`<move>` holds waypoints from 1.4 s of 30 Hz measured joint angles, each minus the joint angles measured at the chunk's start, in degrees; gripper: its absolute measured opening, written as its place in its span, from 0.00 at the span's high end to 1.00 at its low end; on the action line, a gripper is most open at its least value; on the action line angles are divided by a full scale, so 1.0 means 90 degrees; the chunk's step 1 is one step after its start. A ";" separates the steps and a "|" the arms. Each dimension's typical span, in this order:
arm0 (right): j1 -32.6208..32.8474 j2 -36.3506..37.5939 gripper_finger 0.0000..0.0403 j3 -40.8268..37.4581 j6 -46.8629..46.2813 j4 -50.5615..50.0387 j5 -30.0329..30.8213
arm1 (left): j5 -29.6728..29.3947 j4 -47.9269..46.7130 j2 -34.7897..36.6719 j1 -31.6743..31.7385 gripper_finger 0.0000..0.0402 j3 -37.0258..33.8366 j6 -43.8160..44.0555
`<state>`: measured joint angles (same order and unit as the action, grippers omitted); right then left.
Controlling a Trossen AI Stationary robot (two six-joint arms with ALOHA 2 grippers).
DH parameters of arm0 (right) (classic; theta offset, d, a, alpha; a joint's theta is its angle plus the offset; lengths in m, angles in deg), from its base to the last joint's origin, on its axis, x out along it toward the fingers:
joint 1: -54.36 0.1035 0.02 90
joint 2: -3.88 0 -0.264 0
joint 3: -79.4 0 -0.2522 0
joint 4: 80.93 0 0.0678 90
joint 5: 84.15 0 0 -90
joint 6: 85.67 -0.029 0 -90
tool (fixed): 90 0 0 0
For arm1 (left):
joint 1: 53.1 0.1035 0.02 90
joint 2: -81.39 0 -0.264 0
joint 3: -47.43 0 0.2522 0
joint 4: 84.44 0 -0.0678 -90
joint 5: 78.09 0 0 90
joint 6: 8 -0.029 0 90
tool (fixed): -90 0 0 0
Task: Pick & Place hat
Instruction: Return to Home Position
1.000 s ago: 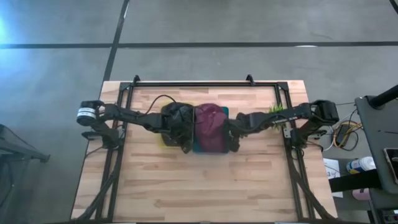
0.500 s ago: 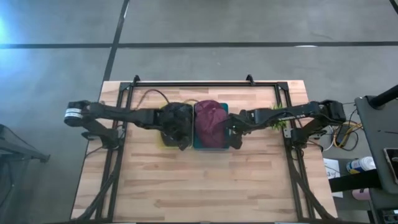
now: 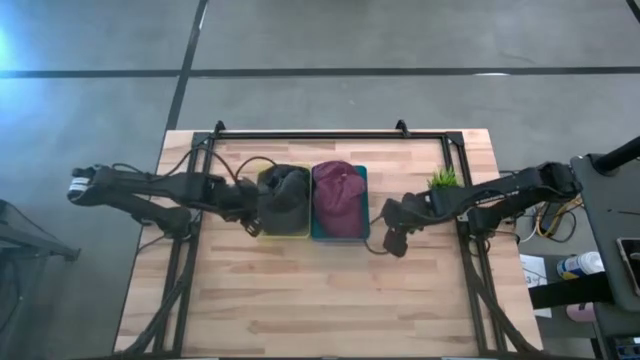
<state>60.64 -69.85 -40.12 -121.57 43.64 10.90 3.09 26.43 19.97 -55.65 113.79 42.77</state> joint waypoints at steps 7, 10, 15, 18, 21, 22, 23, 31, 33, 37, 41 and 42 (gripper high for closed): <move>0.0536 0.0083 0.42 0.0262 -0.0020 -0.0066 -0.0390 | 0.0088 0.0444 0.0168 -0.0017 0.79 0.0047 -0.0132; 0.0607 0.0199 0.42 0.0577 -0.0542 -0.0297 -0.0889 | 0.0511 0.0444 0.0206 -0.0005 0.79 0.0132 -0.0031; 0.1392 0.0934 0.42 0.0944 0.0175 0.0337 -0.0388 | 0.1393 0.1987 0.0299 -0.0188 0.79 0.0139 -0.1252; 0.1937 0.1691 0.42 0.0770 -0.0131 0.0223 0.0165 | 0.1727 0.3037 0.0502 -0.0127 0.79 0.0060 -0.1855; 0.2722 0.2627 0.42 0.0266 -0.0660 0.0760 0.0946 | 0.1937 0.3758 0.0814 -0.0083 0.79 -0.0172 -0.2309; 0.2953 0.2956 0.42 0.0059 -0.0777 0.1036 0.1224 | 0.1988 0.3956 0.0951 -0.0036 0.79 -0.0297 -0.2394; 0.3144 0.3231 0.42 -0.0153 -0.0818 0.1332 0.1501 | 0.1990 0.4153 0.1108 0.0043 0.79 -0.0443 -0.2467; 0.3578 0.3864 0.42 -0.1685 -0.2153 0.2697 0.1423 | 0.1951 0.4005 0.2608 0.0607 0.79 -0.1719 -0.1846; 0.3550 0.3866 0.42 -0.1957 -0.3303 0.2526 0.1266 | 0.1898 0.3973 0.3105 0.0714 0.79 -0.1999 -0.1553; 0.3588 0.3843 0.42 -0.2375 -0.3770 0.3464 0.1119 | 0.1447 0.4086 0.4011 0.0866 0.79 -0.2451 -0.0624; 0.3545 0.4006 0.42 -0.2647 -0.1010 0.5752 0.0933 | 0.3001 0.5649 0.4719 0.0859 0.79 -0.2975 -0.1953; 0.3494 0.4128 0.42 -0.2706 -0.0764 0.5818 0.1061 | 0.3339 0.5895 0.4879 0.0885 0.79 -0.3108 -0.2244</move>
<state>92.08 -32.70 -64.48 -128.44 96.01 20.45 33.14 79.49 63.88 -47.69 85.82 22.58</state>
